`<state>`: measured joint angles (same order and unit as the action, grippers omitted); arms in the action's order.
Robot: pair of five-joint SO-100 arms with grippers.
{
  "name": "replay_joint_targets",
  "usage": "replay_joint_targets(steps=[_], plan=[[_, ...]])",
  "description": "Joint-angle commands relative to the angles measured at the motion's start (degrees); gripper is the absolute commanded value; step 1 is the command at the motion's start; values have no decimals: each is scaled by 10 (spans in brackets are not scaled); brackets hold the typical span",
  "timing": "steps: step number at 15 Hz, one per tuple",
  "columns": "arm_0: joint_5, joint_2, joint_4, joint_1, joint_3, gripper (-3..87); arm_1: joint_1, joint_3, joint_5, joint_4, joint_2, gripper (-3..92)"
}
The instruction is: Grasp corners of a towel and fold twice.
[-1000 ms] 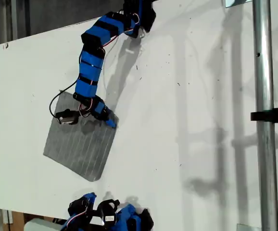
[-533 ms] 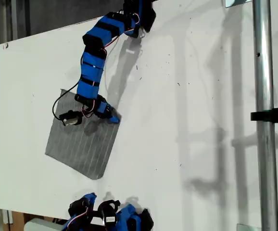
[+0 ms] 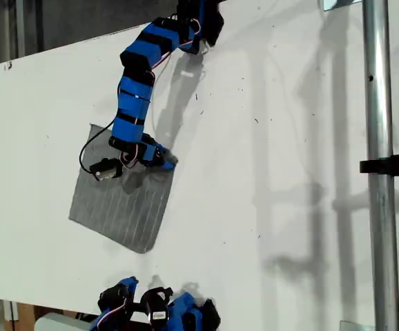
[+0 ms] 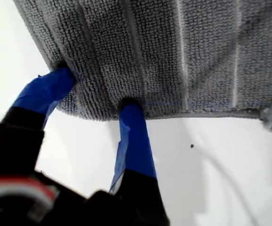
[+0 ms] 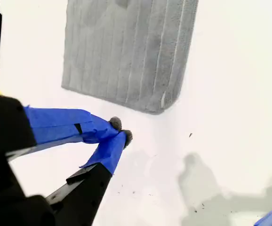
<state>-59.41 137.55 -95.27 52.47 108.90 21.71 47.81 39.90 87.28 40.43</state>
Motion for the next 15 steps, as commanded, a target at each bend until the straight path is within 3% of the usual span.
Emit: replay_joint_targets(steps=[1,2,6,10,12,15], plan=[[3,7,0,-2,-3,-29,-11,12,11,18,-2,50],[2,7,0,-3,-3,-29,-14,12,15,18,0,-2],[1,0,0,-18,-12,-29,-26,12,18,17,8,-2],[24,-155,11,-93,-102,-19,-30,12,25,18,18,-2],[72,-174,15,-91,-134,219,-33,18,30,18,26,-2],[138,-187,10,-60,-171,297,-40,20,33,18,33,-2]])
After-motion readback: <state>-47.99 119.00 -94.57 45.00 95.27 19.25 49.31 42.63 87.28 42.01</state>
